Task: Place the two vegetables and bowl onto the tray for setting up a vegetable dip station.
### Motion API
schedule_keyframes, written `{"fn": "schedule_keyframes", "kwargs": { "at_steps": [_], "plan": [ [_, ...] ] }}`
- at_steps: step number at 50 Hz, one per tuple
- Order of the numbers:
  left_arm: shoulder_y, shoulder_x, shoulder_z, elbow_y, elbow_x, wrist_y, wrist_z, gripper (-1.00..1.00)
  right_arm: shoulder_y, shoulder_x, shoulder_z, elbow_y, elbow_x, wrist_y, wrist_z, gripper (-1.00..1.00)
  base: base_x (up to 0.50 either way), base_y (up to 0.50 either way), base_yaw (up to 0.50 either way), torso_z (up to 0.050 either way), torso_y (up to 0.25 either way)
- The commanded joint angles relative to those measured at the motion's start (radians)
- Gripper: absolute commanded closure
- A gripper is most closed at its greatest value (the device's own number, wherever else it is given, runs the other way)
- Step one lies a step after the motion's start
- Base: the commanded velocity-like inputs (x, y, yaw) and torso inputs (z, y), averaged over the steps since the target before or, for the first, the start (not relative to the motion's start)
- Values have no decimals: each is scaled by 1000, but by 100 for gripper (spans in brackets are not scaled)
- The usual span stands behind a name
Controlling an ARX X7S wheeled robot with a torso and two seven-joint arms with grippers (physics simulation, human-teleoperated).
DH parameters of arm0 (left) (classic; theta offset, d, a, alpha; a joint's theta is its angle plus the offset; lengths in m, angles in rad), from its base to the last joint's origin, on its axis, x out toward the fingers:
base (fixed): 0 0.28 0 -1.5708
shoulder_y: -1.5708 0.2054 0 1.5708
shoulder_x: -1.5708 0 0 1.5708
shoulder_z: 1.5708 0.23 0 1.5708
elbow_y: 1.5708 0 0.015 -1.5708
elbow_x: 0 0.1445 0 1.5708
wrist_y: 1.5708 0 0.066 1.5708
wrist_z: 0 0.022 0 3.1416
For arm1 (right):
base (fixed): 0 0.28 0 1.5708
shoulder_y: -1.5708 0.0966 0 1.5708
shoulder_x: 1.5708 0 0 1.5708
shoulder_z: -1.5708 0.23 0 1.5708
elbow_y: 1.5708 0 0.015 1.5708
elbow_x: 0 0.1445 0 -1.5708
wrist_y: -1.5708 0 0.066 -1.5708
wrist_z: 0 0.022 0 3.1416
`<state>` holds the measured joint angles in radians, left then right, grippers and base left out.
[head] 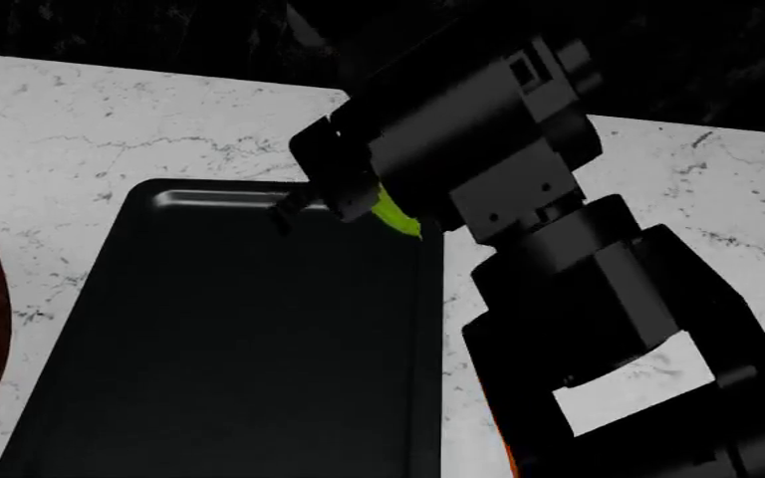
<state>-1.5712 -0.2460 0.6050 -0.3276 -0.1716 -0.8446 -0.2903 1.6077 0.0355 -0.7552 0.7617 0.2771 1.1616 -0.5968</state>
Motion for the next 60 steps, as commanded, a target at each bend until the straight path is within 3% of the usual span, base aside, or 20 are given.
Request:
{"fn": "schedule_keyframes", "kwargs": {
  "at_steps": [1, 4, 5, 21, 31, 34, 36, 43, 48, 53, 60],
  "plan": [
    [3, 20, -41, 9, -30, -18, 31, -100, -28, -29, -77, 61, 74, -73, -2, 100, 0, 0, 0, 0, 0],
    [2, 20, -42, 17, -33, -26, 30, -100, -35, -20, -87, 43, 88, -67, 2, 100, 0, 0, 0, 0, 0],
    [5, 19, -43, 21, -33, -25, 28, -100, -37, -15, -90, 25, 92, -65, 0, -100, 0, 0, 0, 0, 0],
    [2, 18, -41, 39, -40, -36, 27, -100, -22, 0, -86, 7, 124, -56, 39, -100, 0, 0, 0, 0, 0],
    [5, 10, -49, 77, -47, -68, 15, -100, 99, 132, 43, -280, 186, 200, 138, -100, 0, 0, 0, 0, 0],
    [3, 8, -44, 88, -47, -71, 19, -100, 90, 167, 99, -370, 189, 298, 213, -100, 0, 0, 0, 0, 0],
    [8, 1, -46, 129, -51, -94, 14, -100, 77, 178, 207, -437, 185, 403, 311, -100, 0, 0, 0, 0, 0],
    [26, -22, -73, 290, -85, -196, 4, -100, 110, 449, 198, -487, 1215, 407, 1266, -100, 0, 0, 0, 0, 0],
    [34, -35, -85, 360, -94, -237, -8, -100, 78, 579, 100, -586, 1781, 354, 1706, -100, 0, 0, 0, 0, 0],
    [38, -34, -104, 401, -107, -267, -17, -100, 50, 702, 36, -712, 2015, 223, 1872, -100, 0, 0, 0, 0, 0],
    [49, -38, -127, 455, -124, -304, -27, -100, -3, 799, 7, -843, 2132, 131, 1954, -100, 0, 0, 0, 0, 0]
  ]
}}
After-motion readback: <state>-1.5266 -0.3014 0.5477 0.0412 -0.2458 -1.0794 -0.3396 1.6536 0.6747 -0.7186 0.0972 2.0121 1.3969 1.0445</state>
